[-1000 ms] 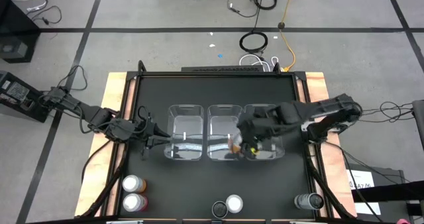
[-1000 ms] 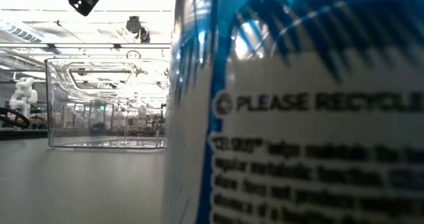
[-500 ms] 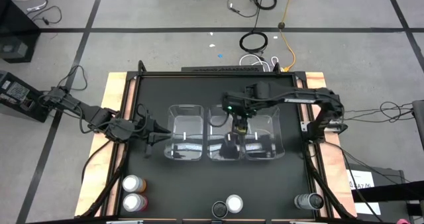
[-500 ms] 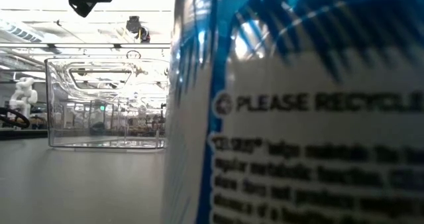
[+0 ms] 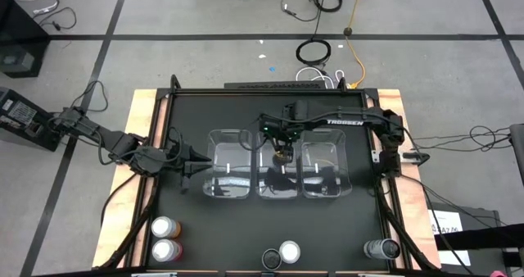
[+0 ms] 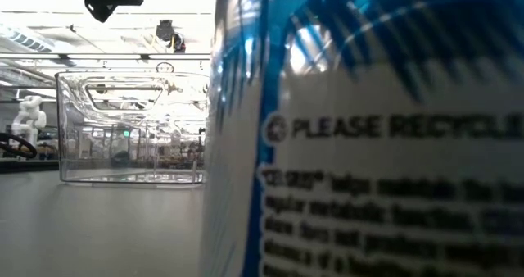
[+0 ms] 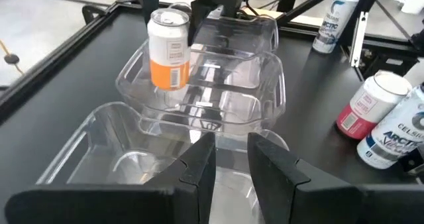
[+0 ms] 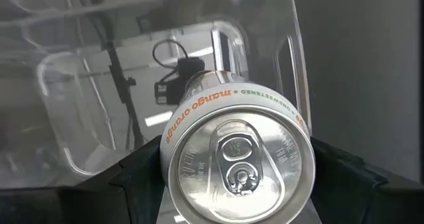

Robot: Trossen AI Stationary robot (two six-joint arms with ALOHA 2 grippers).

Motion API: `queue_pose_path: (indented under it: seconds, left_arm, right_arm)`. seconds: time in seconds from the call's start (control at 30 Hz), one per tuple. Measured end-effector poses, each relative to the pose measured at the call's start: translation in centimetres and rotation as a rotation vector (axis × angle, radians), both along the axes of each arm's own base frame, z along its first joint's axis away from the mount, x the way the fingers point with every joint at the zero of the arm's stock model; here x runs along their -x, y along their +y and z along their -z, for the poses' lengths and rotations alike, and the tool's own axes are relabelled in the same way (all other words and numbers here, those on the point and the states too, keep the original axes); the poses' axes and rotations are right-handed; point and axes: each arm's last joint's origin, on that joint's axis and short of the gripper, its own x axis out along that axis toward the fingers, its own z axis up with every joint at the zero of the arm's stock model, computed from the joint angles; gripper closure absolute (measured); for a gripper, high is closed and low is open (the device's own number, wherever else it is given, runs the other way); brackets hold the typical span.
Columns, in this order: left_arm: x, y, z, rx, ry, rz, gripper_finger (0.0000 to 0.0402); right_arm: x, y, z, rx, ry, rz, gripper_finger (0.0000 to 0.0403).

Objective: Sort soda cans
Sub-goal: Put the right yellow white soda can into the middle transparent bin

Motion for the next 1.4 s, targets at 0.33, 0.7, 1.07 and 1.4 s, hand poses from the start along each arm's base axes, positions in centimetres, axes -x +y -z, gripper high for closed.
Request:
queue_pose_path:
  seconds: [0.33, 0.7, 1.07, 1.4]
  left_arm:
    - [0.0, 0.0, 0.1, 0.003, 0.005, -0.003, 0.0303]
    - [0.0, 0.0, 0.0, -0.002, 0.003, -0.012, 0.0303]
    - [0.0, 0.0, 0.0, -0.002, 0.003, -0.013, 0.0303]
    - [0.0, 0.1, 0.1, -0.004, 0.004, -0.014, 0.0303]
  right_arm:
    - [1.6, -0.4, 2.4, -0.039, 0.002, -0.001, 0.0121]
    - [1.6, -1.6, 3.5, -0.039, -0.021, -0.001, 0.0121]
    - [2.1, -2.2, 5.6, -0.098, -0.014, 0.027, 0.0110]
    - [2.0, -2.4, 5.6, -0.094, -0.025, 0.033, 0.0073]
